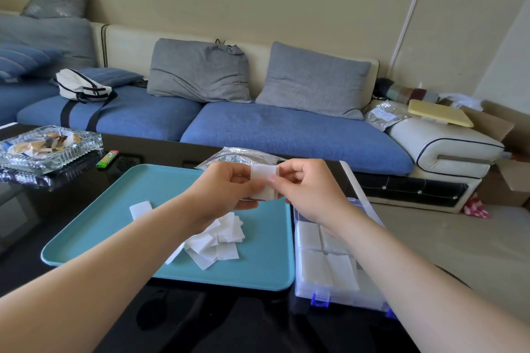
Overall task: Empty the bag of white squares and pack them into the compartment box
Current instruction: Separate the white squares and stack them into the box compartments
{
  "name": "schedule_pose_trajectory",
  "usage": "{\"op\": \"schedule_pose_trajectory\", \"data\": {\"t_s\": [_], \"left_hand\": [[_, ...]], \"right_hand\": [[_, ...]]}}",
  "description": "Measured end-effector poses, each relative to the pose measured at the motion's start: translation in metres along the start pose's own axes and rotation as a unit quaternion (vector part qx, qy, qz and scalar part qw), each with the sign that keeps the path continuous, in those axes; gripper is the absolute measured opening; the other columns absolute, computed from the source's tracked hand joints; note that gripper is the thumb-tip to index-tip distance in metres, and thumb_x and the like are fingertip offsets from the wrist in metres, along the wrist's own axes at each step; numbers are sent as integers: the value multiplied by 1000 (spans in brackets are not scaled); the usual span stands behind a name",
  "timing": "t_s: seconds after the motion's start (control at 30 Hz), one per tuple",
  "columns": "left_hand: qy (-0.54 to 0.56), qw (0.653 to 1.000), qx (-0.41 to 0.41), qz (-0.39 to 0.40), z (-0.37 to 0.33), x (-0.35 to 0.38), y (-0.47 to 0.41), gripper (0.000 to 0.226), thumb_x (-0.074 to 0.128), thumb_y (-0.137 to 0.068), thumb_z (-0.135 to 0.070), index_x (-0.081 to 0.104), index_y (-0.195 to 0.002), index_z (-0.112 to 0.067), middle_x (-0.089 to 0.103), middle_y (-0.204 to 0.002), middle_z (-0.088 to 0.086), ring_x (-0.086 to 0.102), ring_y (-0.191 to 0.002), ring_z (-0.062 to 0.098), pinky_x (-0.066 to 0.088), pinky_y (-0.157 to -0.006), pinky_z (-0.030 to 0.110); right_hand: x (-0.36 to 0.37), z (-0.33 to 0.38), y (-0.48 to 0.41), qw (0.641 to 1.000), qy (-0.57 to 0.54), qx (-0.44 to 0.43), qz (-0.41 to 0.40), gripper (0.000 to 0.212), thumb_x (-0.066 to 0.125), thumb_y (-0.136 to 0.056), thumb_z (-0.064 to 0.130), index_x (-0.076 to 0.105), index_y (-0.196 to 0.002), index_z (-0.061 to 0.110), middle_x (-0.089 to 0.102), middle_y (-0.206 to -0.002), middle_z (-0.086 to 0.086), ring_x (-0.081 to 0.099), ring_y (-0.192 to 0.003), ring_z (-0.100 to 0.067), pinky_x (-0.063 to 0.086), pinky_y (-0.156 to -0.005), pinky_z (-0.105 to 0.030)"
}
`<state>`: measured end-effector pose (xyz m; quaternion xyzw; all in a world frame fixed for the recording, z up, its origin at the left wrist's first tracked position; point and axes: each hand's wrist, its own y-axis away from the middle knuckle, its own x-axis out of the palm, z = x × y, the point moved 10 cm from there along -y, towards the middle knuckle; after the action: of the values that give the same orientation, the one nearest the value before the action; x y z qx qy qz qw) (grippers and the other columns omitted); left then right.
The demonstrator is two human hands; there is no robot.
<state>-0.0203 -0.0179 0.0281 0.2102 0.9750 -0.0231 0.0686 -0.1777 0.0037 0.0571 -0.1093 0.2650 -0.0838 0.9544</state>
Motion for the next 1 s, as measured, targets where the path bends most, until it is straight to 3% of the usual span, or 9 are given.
{"op": "schedule_pose_trajectory", "data": {"t_s": [0.2,0.27,0.37,0.47,0.6,0.67,0.8,1.0], "left_hand": [[-21,1000,14,-6,-7,23,2,19,72,-99,-19,75,-116,-13,81,-103,3,78,-98,18,64,-89,39],[-65,998,11,-4,-8,35,4,16,72,-99,-23,74,-112,-14,81,-98,1,78,-91,15,64,-87,41],[-194,980,40,2,-11,57,7,16,70,-99,-36,73,-106,-22,79,-91,-5,76,-86,13,62,-83,42],[-341,932,118,18,-17,87,14,11,63,-100,-32,71,-105,-26,73,-97,-12,69,-90,11,57,-86,39],[-445,866,193,126,-9,141,30,22,54,-102,-18,67,-115,-29,64,-117,-14,59,-109,9,50,-98,34],[-482,835,209,166,-4,161,37,28,51,-104,-16,66,-122,-31,59,-126,-12,56,-116,11,46,-101,31],[-538,785,231,200,6,185,44,37,49,-104,-10,61,-131,-32,53,-134,-10,55,-121,16,50,-98,37],[-603,715,290,202,10,199,55,72,53,-93,-1,35,-153,-34,32,-149,-1,37,-131,23,42,-108,35]], "right_hand": [[-17,-2,15,998,-60,30,19,7,76,-96,17,79,-101,21,80,-87,0,70,-74,-8,61,-74,-30],[-30,-8,21,998,-42,47,13,7,74,-97,17,79,-95,22,77,-81,4,68,-71,-7,61,-75,-31],[-58,-23,29,996,5,93,-14,14,67,-97,17,78,-90,21,76,-86,-2,68,-72,-16,61,-66,-31],[-79,-45,45,985,67,161,12,16,65,-93,14,79,-91,22,76,-94,-7,71,-81,-22,61,-62,-30],[-99,-83,76,948,148,270,79,18,64,-90,11,81,-96,12,76,-102,-17,73,-84,-25,67,-73,-37],[-105,-95,89,937,137,311,85,16,64,-92,7,75,-104,8,75,-101,-16,76,-84,-27,67,-67,-36],[-109,-113,106,925,128,345,90,18,62,-92,-4,72,-106,3,75,-91,-15,76,-68,-25,64,-60,-34],[-108,-123,115,922,107,355,114,15,68,-95,-5,76,-106,0,80,-96,-20,80,-84,-31,67,-79,-41]]}}
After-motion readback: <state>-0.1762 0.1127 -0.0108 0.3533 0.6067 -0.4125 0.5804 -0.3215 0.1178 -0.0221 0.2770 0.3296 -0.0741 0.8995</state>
